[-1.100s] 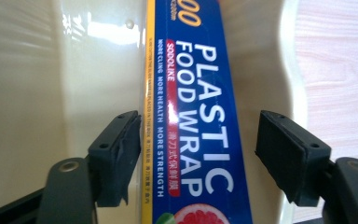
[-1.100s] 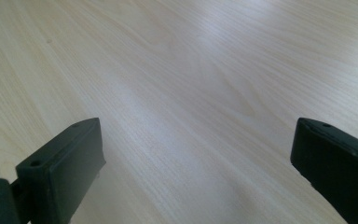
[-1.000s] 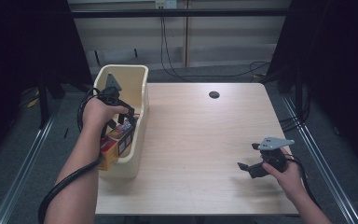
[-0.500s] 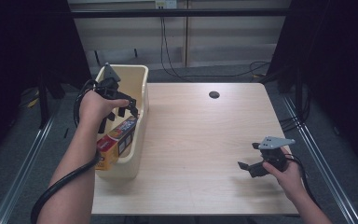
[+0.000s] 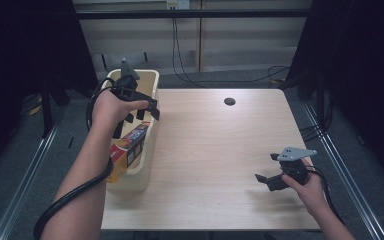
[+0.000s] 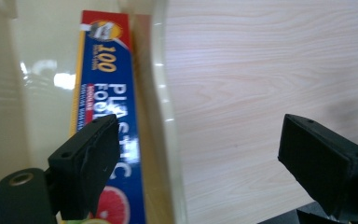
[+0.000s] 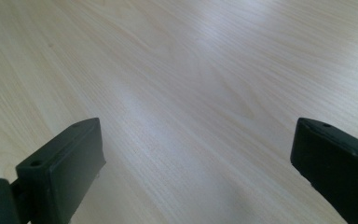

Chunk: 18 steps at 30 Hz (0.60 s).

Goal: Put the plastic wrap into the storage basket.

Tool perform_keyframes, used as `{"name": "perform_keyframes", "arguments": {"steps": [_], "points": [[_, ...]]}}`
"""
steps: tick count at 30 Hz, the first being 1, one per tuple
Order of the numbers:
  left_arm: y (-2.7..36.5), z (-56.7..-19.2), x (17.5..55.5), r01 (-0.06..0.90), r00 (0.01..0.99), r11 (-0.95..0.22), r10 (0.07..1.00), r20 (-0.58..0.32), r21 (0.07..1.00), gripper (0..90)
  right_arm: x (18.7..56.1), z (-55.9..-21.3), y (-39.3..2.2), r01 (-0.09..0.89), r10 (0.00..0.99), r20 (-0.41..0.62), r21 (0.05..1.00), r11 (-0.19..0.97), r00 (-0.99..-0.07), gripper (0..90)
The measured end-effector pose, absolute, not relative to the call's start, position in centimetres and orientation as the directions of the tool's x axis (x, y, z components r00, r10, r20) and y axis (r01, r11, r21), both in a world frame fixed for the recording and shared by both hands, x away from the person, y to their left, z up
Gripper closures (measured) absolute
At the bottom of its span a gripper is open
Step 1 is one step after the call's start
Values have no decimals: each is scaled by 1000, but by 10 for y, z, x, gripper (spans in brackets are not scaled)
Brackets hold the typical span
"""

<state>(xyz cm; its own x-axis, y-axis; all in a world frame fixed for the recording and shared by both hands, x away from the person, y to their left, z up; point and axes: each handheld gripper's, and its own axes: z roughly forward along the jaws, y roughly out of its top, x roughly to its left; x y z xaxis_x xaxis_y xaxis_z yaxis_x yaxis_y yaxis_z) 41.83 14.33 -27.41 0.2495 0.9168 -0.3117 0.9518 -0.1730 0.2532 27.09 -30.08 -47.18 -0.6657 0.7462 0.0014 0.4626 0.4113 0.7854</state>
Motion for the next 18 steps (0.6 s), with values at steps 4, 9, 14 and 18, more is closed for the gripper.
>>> {"name": "perform_keyframes", "arguments": {"steps": [4, 9, 14, 18], "points": [[128, -270, 416, 942, 288, -206, 904, -317, 266, 121, 272, -472, -300, 469, 751, 4, 783, 408, -661, 22], [114, -271, 415, 936, 312, -231, 896, -317, 267, 119, 271, -472, -299, 466, 748, 4, 784, 409, -664, 23], [100, -273, 413, 925, 342, -259, 884, -319, 277, 117, 272, -472, -299, 465, 745, 5, 784, 411, -667, 22], [90, -279, 413, 922, 356, -269, 874, -331, 280, 113, 272, -472, -299, 463, 744, 6, 787, 409, -668, 22]]}}
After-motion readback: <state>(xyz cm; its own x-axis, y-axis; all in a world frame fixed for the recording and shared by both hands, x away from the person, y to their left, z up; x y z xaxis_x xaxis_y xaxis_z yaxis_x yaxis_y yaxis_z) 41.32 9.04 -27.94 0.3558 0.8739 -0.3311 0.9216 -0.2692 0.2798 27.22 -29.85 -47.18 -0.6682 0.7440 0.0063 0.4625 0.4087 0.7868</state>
